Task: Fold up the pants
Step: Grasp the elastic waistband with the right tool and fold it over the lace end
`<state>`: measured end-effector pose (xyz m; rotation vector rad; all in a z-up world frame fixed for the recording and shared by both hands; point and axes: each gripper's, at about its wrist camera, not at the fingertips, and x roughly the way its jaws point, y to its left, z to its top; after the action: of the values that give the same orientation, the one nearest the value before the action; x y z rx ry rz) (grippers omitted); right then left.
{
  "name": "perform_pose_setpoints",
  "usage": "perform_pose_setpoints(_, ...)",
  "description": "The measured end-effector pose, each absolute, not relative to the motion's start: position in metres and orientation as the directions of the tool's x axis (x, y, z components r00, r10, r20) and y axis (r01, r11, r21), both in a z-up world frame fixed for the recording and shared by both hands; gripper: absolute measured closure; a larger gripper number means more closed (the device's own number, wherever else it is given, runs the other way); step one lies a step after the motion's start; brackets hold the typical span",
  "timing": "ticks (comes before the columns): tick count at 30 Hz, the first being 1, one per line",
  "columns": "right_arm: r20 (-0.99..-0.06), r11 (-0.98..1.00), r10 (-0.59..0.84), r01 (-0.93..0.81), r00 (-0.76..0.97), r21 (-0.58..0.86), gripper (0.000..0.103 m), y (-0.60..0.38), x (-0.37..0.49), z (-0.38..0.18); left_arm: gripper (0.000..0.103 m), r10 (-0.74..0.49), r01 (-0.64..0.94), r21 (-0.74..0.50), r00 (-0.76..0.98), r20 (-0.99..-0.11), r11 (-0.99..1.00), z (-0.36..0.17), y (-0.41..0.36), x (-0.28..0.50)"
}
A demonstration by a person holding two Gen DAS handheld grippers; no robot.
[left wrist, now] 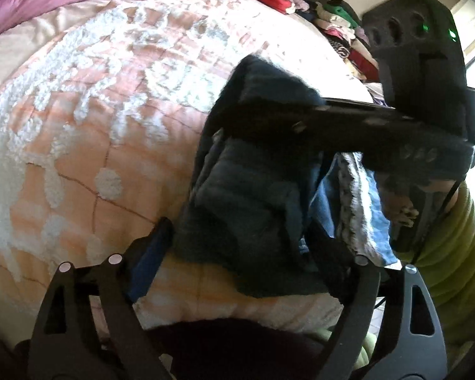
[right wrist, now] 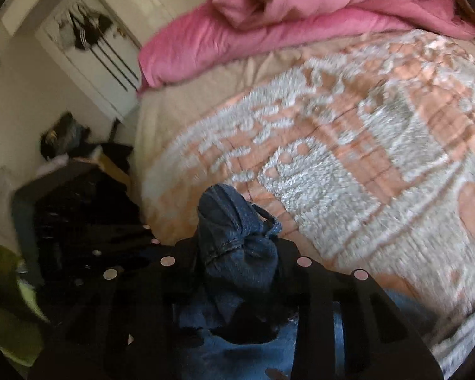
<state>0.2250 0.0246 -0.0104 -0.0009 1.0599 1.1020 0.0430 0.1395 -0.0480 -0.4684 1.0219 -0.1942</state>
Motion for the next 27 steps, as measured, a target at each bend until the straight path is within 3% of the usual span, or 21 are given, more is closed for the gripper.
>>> perform_pose_setpoints(4, -0.63, 0.498, 0.771, -0.702, 0.091, 0.509, 0.07, -0.008, 0.22, 0.01, 0.021, -0.444, -0.029, -0.535, 0.523, -0.728, 0.844, -0.039, 0.131, 0.043)
perform_pose_setpoints(8, -0.585, 0.499, 0.799, -0.695, 0.137, 0.519, 0.07, -0.041, 0.212, 0.025, 0.012, -0.527, -0.006, -0.616, 0.51, -0.679, 0.788, -0.037, 0.118, 0.05)
perform_pose_setpoints(13, -0.547, 0.513, 0.816, -0.673, 0.189, 0.533, 0.07, -0.072, 0.207, 0.032, 0.011, -0.595, 0.046, -0.659, 0.482, -0.643, 0.751, -0.033, 0.087, 0.067)
perform_pose_setpoints(14, -0.543, 0.516, 0.816, -0.671, 0.197, 0.533, 0.07, -0.077, 0.205, 0.032, 0.012, -0.602, 0.054, -0.663, 0.478, -0.639, 0.747, -0.033, 0.082, 0.07)
perform_pose_setpoints(18, -0.524, 0.53, 0.817, -0.667, 0.239, 0.523, 0.066, -0.1, 0.199, 0.037, 0.032, -0.63, 0.098, -0.673, 0.471, -0.618, 0.733, -0.023, 0.057, 0.08)
perform_pose_setpoints(20, -0.512, 0.537, 0.818, -0.666, 0.261, 0.518, 0.055, -0.113, 0.193, 0.04, 0.032, -0.639, 0.128, -0.668, 0.466, -0.612, 0.733, -0.018, 0.044, 0.083)
perform_pose_setpoints(22, -0.503, 0.57, 0.805, -0.647, 0.315, 0.506, 0.033, -0.133, 0.183, 0.043, 0.032, -0.66, 0.166, -0.67, 0.452, -0.601, 0.724, -0.015, 0.029, 0.084)
perform_pose_setpoints(25, -0.533, 0.666, 0.738, -0.574, 0.415, 0.476, 0.02, -0.167, 0.166, 0.039, 0.032, -0.673, 0.213, -0.653, 0.414, -0.613, 0.726, -0.018, 0.005, 0.079)
perform_pose_setpoints(27, -0.551, 0.715, 0.697, -0.5, 0.459, 0.489, 0.02, -0.193, 0.154, 0.03, 0.031, -0.673, 0.236, -0.639, 0.388, -0.63, 0.733, -0.022, -0.007, 0.075)
